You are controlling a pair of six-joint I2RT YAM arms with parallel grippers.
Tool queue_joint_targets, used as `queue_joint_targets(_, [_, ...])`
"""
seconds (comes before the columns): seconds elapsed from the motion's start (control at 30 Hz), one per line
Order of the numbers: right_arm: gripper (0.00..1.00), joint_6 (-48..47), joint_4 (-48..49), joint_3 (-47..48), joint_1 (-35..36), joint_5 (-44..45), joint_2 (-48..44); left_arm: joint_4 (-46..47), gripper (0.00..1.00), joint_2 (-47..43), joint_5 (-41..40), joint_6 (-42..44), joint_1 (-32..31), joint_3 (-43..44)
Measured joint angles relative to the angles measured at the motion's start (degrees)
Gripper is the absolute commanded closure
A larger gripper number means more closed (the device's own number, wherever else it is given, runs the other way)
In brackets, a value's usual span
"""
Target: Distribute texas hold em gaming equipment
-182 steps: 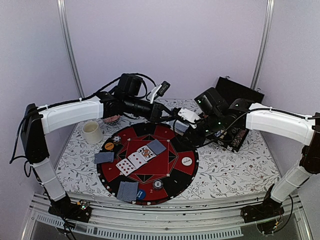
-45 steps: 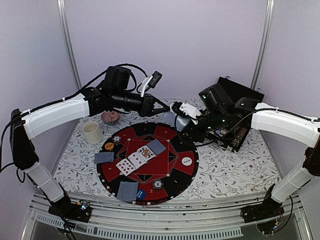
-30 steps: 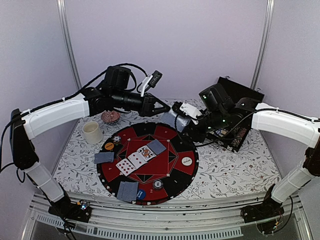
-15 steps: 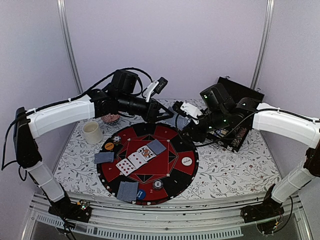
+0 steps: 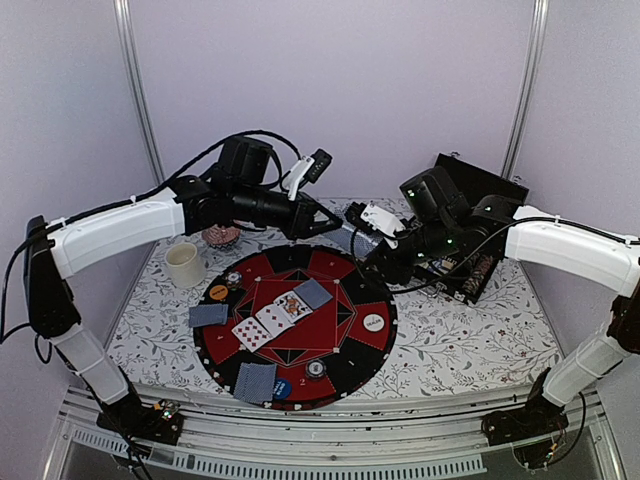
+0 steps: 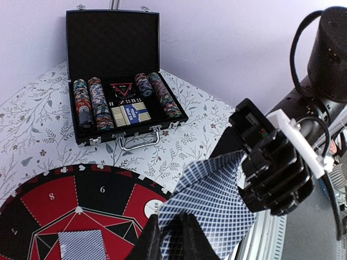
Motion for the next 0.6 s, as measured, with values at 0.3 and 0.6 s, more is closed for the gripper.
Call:
queue_joint_targets(0.3, [0.61, -0.2, 0.0, 0.0, -0.2, 0.0, 0.0, -1.2, 0.88, -0.5, -1.5, 0.5, 0.0, 0.0])
queue_joint_targets(0.6, [0.61, -0.2, -0.2, 0.0, -0.2, 0.0, 0.0, -1.2, 0.94, -0.7, -0.7, 0.4, 0.0, 0.0])
